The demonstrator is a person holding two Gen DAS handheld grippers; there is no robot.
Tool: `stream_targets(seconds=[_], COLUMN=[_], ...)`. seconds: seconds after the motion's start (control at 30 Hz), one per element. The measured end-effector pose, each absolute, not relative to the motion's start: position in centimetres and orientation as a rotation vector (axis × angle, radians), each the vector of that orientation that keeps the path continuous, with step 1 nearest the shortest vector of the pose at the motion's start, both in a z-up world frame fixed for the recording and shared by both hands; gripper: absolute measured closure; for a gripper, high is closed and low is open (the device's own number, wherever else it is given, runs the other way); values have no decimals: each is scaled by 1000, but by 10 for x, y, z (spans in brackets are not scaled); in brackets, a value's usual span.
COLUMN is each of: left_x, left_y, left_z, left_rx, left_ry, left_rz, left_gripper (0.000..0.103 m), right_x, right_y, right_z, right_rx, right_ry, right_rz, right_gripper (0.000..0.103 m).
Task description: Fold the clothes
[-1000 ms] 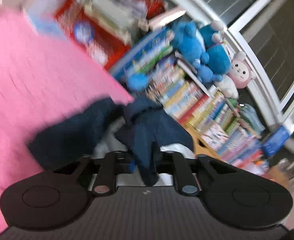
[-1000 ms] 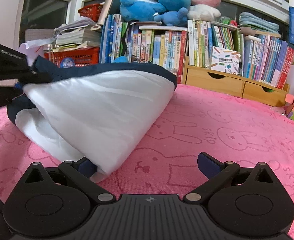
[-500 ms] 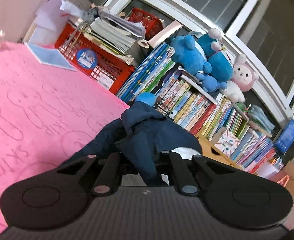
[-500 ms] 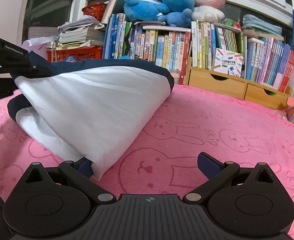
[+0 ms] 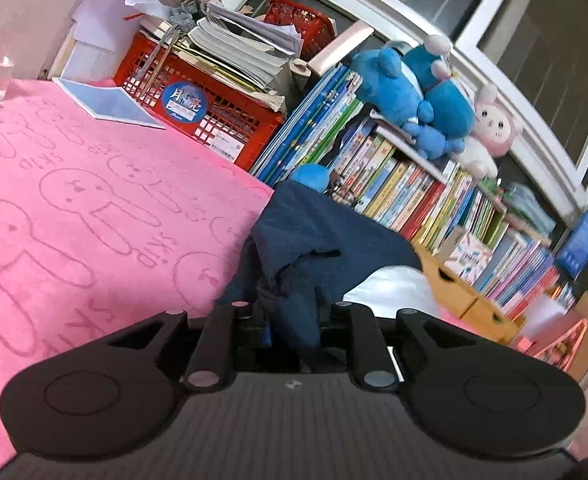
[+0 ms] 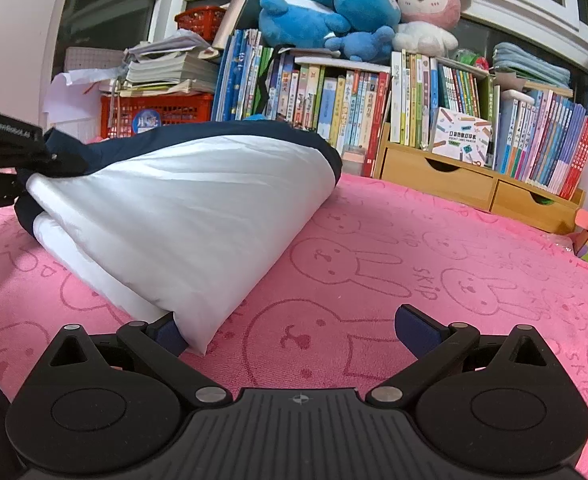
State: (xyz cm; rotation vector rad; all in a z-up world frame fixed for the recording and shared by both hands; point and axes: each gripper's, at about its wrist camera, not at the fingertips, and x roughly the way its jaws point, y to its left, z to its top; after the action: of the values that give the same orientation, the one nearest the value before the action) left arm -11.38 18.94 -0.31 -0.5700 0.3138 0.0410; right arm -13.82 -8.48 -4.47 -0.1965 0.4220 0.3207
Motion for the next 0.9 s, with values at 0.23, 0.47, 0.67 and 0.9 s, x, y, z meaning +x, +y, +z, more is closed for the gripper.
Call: stream_targets(seconds=[0.23, 0.47, 0.67, 0.9], left_x=[-114, -118, -120, -121], left_y=[183, 183, 173, 158], left_z=[-6, -8, -9, -15], left_rx=[-471, -428, -408, -402], left_ry=[347, 359, 372, 396], left_rz=[61, 80, 33, -19], left_gripper=[83, 82, 82, 82], right_x=[-138, -150, -145, -143], right_y=[-86, -66, -75, -98], right_z=[-45, -35, -21, -20], right_rx=[-198, -395, -507, -535], right_ry=[422, 319, 266, 304], right_rz=[320, 274, 245, 187], right_gripper=[0, 0, 0, 0])
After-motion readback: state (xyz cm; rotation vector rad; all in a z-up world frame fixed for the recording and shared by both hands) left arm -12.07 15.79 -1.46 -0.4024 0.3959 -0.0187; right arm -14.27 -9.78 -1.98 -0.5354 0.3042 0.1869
